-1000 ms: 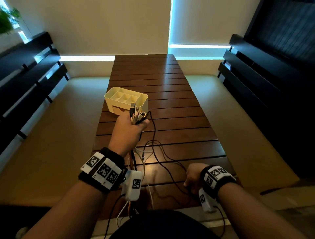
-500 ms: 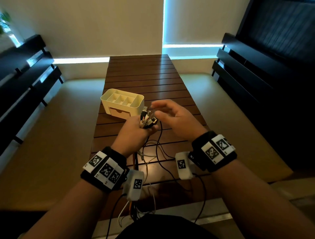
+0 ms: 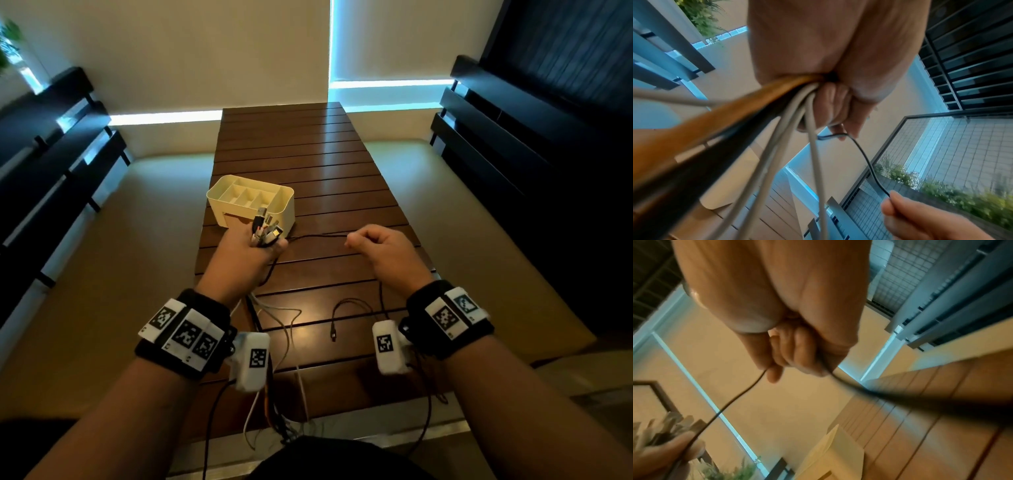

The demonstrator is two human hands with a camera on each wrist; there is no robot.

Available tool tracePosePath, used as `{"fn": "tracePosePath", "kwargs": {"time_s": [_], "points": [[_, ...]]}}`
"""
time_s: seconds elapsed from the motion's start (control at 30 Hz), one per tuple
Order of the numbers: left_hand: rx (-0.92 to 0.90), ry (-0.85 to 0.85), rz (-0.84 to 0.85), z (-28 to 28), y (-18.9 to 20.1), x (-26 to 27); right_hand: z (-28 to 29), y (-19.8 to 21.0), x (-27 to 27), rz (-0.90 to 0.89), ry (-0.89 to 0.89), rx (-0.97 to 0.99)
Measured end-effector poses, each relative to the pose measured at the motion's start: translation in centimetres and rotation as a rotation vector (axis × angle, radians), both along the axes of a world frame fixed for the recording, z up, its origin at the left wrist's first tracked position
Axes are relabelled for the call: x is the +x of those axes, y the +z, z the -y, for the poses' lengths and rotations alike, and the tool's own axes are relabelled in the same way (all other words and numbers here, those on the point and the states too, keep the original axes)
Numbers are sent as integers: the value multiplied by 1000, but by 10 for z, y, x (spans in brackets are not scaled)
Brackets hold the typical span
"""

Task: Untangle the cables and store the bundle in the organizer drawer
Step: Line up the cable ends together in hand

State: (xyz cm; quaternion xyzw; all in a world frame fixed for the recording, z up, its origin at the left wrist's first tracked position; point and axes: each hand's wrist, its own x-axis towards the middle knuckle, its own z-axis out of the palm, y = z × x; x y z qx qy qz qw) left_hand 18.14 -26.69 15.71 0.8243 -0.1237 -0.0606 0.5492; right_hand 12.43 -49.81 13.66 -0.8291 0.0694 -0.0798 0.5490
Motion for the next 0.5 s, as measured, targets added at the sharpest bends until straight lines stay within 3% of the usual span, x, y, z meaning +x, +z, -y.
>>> {"fn": "tracePosePath", "kwargs": {"time_s": [0.1,0.2,0.3,0.5], "points": [[-29,97,-17,-1,-1,7,13,3,1,-39,1,-306],[-39,68,54,8,5,7,16,3,-1,-98,86,-447],[69,-54,178,26,13,-1,7,6,-3,-79,160,-443],[174,-267,232,54,15,-12,-2,20,-4,-8,200,-370]]}}
